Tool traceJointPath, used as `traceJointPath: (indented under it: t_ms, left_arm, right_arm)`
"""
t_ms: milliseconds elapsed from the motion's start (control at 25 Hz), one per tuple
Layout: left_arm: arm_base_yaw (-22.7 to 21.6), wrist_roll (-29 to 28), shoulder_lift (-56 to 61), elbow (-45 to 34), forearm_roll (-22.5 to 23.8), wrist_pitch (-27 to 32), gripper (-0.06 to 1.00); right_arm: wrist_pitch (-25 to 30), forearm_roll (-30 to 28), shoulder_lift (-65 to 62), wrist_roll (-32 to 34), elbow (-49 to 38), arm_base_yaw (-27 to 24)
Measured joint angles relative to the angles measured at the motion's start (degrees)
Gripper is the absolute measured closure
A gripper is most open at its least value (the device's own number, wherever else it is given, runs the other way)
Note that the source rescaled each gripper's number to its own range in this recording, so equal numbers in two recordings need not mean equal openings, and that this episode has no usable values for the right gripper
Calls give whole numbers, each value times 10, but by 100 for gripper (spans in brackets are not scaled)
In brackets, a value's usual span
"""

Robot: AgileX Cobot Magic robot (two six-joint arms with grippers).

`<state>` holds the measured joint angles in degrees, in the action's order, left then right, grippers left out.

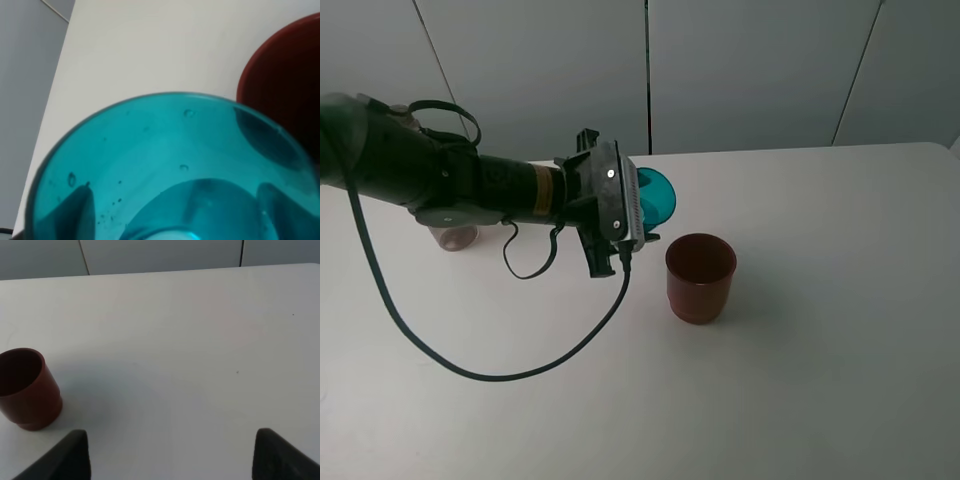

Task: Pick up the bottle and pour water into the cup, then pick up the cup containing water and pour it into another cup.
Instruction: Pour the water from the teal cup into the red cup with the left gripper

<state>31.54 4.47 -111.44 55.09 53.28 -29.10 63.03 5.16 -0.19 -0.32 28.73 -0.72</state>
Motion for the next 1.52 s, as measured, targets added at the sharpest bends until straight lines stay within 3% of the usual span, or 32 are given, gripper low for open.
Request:
traceJointPath:
  t_ms: [320, 680, 1520]
  left_arm:
    - [32, 7, 0, 35, 41, 75, 82]
    - [35, 7, 0, 46, 86, 97, 83]
    - [98, 17, 1, 84, 111, 211, 83]
  right_arm:
    - [0, 0, 0, 0, 0, 0]
    - [0, 0, 0, 3, 0, 0]
    - [0, 0, 0, 0, 0, 0]
